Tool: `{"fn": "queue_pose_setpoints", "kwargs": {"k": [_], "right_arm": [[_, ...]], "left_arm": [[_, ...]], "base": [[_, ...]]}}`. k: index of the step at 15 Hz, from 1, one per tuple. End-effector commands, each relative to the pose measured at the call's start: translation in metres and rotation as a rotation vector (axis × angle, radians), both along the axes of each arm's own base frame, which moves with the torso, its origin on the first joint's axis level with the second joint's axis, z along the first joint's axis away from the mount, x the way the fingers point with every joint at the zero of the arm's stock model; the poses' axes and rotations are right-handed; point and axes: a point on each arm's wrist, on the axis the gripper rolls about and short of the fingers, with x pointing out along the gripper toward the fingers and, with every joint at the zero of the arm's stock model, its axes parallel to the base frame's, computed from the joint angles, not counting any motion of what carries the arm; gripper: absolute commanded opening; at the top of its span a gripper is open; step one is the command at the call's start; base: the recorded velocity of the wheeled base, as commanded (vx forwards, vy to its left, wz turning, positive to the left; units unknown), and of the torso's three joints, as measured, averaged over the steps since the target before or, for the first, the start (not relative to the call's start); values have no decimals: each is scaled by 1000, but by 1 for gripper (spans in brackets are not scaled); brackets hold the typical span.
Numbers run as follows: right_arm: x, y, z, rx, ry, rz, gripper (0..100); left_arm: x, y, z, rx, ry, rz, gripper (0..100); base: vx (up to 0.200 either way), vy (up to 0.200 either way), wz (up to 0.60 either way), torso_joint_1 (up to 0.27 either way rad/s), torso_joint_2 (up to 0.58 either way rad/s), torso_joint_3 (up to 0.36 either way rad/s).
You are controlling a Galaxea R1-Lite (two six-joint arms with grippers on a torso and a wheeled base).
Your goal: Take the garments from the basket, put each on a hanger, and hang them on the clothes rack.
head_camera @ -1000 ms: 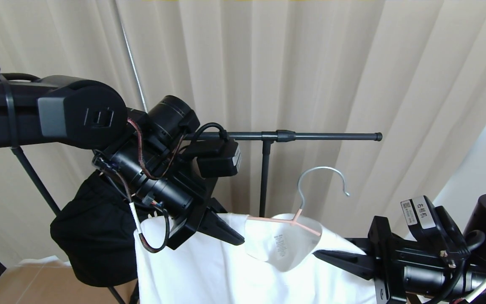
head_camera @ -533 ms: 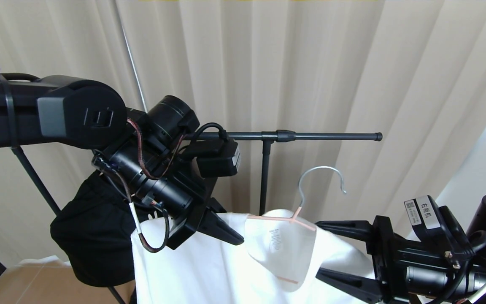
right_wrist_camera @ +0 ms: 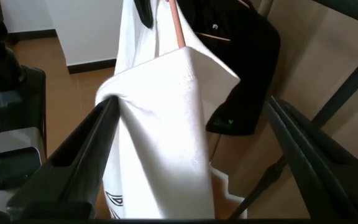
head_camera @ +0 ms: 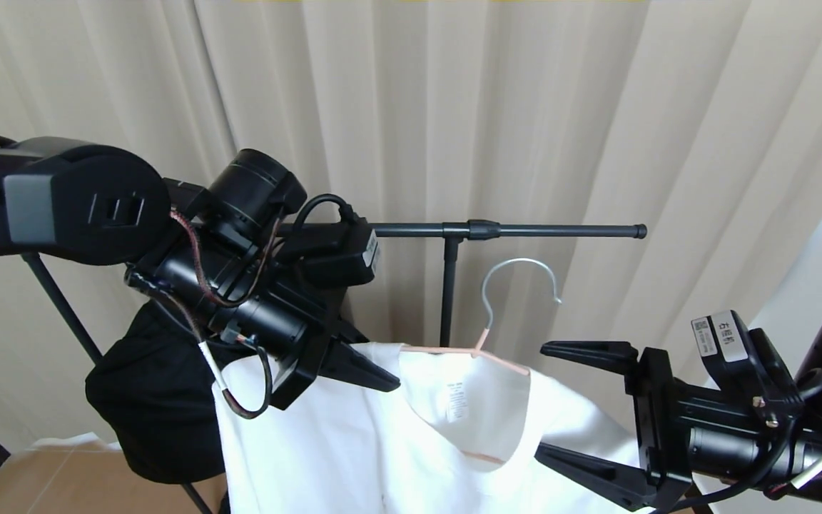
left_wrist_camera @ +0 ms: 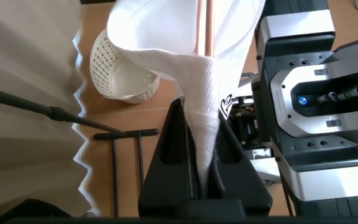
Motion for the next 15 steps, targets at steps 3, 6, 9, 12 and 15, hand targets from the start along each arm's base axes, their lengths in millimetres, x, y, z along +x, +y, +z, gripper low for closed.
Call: {"fn": "queue_pose_setpoints", "kwargs": {"k": [3, 6, 9, 12, 15], "right_arm": [[3, -2, 0, -1, -3, -14, 100], [8, -3, -3, -7, 8, -30, 100], [11, -6, -2, -6, 4, -48, 100], [17, -12, 0, -2, -6, -83, 100], [25, -21, 1, -2, -11, -135, 100]], "left_arm": [[-17, 25, 0, -59, -90, 66, 0], [-23, 44, 2, -99, -170, 124, 0], [-33, 59, -1, -138, -224, 184, 0], [-44, 73, -9, -179, -281, 241, 0], [-57, 83, -15, -231, -303, 302, 0]], "base": [[0, 0, 0, 0, 0, 0], [0, 0, 0, 0, 0, 0], [0, 0, 0, 0, 0, 0], [0, 0, 0, 0, 0, 0], [0, 0, 0, 0, 0, 0]]}}
